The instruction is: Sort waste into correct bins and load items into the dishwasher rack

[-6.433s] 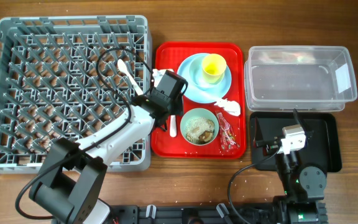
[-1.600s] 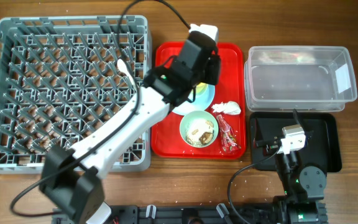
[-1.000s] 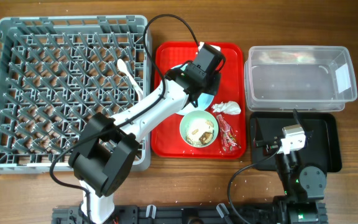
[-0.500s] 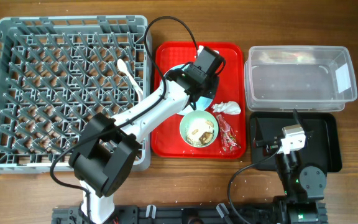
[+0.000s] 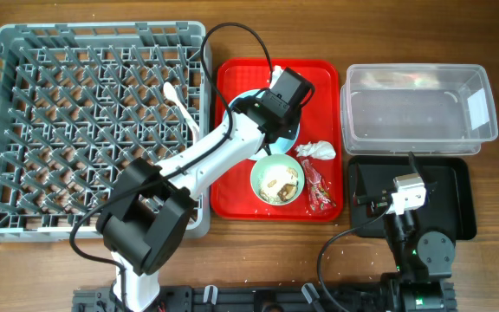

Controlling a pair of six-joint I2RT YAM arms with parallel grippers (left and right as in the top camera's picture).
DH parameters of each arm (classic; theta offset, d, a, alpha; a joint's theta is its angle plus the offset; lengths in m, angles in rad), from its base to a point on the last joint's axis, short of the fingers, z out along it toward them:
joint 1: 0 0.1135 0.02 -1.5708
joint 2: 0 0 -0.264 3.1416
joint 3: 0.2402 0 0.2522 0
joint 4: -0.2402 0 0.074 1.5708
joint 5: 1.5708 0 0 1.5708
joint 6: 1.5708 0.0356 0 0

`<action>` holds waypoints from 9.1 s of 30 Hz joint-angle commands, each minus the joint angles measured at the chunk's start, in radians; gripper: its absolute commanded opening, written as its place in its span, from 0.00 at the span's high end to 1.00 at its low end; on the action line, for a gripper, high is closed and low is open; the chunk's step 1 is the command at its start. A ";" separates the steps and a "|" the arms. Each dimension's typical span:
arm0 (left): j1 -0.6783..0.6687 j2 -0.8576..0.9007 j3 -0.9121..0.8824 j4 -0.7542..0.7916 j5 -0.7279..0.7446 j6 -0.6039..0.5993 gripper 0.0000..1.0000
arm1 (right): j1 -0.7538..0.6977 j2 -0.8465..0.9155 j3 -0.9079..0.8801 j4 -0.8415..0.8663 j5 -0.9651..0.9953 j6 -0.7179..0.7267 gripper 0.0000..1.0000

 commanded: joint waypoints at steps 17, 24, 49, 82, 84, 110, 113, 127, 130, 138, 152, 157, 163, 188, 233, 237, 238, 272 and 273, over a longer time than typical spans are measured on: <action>0.818 -0.159 0.037 -0.180 1.496 -0.021 0.96 | -0.004 -0.004 -0.001 0.006 -0.005 0.001 0.00; 0.855 0.023 0.026 -0.286 1.694 0.090 0.96 | -0.004 -0.004 -0.001 0.006 -0.005 0.000 0.00; 0.863 0.029 -0.018 -0.428 0.966 0.126 0.96 | -0.004 -0.004 -0.001 0.006 -0.005 0.000 0.00; 0.278 -0.417 -0.137 -0.619 0.005 -0.117 0.55 | -0.004 -0.004 -0.001 0.006 -0.005 0.001 0.00; 0.279 -0.415 -0.192 -0.607 0.006 -0.132 0.56 | -0.004 -0.004 -0.001 0.006 -0.005 0.000 0.00; 0.292 -0.412 -0.453 -0.028 0.005 -0.217 0.96 | -0.004 -0.004 -0.001 0.006 -0.005 0.001 0.00; 0.292 -0.412 -0.454 -0.026 -0.032 -0.205 0.85 | -0.004 -0.004 -0.001 0.006 -0.005 0.000 0.00; 0.298 -0.770 -0.381 -0.256 0.003 -0.184 0.56 | -0.004 -0.004 -0.001 0.006 -0.005 0.001 0.00; 0.324 -0.814 -0.383 -0.604 -0.099 -0.415 0.96 | -0.004 -0.004 -0.001 0.006 -0.005 0.001 0.00; 0.710 -1.036 -0.489 -0.795 -0.301 -0.905 0.96 | -0.004 -0.004 -0.001 0.006 -0.005 0.000 0.00; 1.245 -1.278 -0.830 -0.678 -0.016 -0.938 0.46 | -0.004 -0.004 -0.001 0.006 -0.005 0.000 0.00; 1.245 -1.278 -0.774 -0.627 0.018 -0.758 0.49 | -0.004 -0.004 -0.001 0.006 -0.005 0.000 0.00; 1.245 -1.274 -0.647 -0.604 0.145 -0.750 0.94 | -0.004 -0.004 -0.001 0.006 -0.005 0.000 0.00; 1.082 -1.048 -0.410 -1.001 0.064 -0.819 0.06 | -0.004 -0.004 -0.001 0.006 -0.005 0.001 0.00; 1.082 -0.605 -0.634 -0.771 -0.154 -1.011 0.76 | -0.004 -0.004 -0.001 0.006 -0.005 0.000 0.00; 1.082 -0.605 -0.633 -0.744 -0.125 -0.990 0.76 | -0.004 -0.004 -0.001 0.006 -0.005 0.000 0.00; 1.082 -0.605 -0.633 -0.744 -0.116 -0.991 0.78 | -0.004 -0.004 -0.001 0.006 -0.005 0.001 0.00; 1.082 -0.606 -0.542 -0.720 -0.050 -0.990 0.68 | -0.004 -0.004 -0.001 0.006 -0.005 0.000 0.00; 1.082 -0.606 -0.532 -0.736 -0.062 -0.990 0.64 | -0.004 -0.004 -0.001 0.006 -0.005 0.000 0.00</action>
